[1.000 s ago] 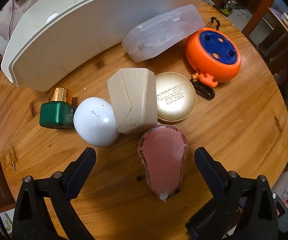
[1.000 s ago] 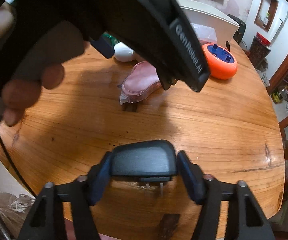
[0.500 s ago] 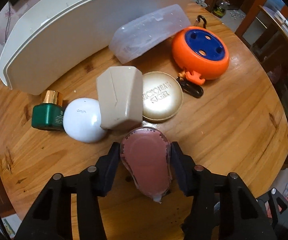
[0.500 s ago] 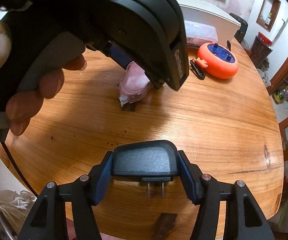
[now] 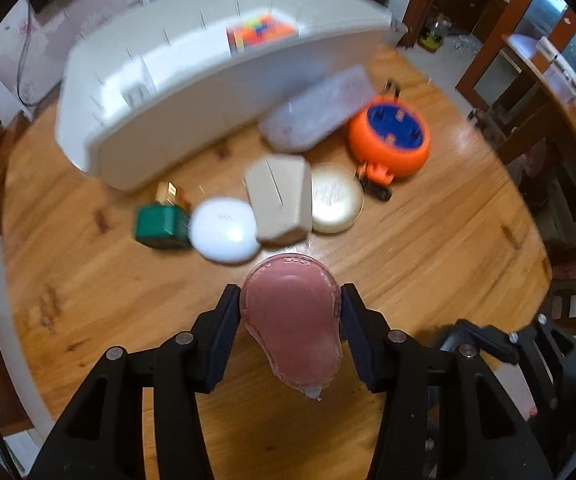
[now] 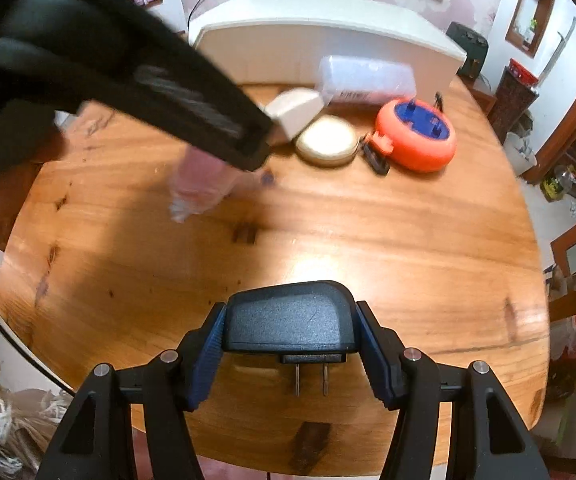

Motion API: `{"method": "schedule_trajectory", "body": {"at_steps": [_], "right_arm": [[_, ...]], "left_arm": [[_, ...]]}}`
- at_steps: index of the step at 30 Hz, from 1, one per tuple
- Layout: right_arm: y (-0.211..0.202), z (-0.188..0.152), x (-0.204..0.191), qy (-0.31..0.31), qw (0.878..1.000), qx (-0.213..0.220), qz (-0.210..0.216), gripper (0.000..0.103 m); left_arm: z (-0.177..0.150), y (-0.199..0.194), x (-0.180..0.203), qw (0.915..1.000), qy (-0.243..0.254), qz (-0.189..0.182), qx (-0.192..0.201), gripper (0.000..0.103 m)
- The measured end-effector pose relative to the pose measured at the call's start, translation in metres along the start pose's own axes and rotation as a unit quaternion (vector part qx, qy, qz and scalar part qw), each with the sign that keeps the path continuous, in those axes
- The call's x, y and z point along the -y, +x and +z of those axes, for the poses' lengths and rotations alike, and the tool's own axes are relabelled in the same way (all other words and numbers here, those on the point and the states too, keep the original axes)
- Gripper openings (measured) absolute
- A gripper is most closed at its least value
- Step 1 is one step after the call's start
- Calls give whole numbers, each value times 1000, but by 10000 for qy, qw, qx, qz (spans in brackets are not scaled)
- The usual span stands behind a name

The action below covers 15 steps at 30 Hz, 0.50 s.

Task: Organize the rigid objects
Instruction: 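Carry the pink brush and black adapter over the white bin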

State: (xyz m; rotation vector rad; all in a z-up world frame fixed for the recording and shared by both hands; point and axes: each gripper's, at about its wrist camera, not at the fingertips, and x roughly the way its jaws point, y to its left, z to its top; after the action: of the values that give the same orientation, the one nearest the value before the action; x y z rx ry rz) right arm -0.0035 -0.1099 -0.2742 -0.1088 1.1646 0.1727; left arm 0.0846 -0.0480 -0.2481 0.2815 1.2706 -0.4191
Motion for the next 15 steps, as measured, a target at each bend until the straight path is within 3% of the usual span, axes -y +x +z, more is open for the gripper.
{"method": "schedule_trajectory", "body": {"at_steps": [8, 15], "right_arm": [[-39, 35, 17, 109, 9991, 404, -17, 62], [-83, 85, 34, 299, 9948, 971, 98, 62]], "left_arm": [[29, -72, -16, 9980, -189, -3, 600, 53], [70, -124, -30, 9925, -553, 78, 1089, 53]]}}
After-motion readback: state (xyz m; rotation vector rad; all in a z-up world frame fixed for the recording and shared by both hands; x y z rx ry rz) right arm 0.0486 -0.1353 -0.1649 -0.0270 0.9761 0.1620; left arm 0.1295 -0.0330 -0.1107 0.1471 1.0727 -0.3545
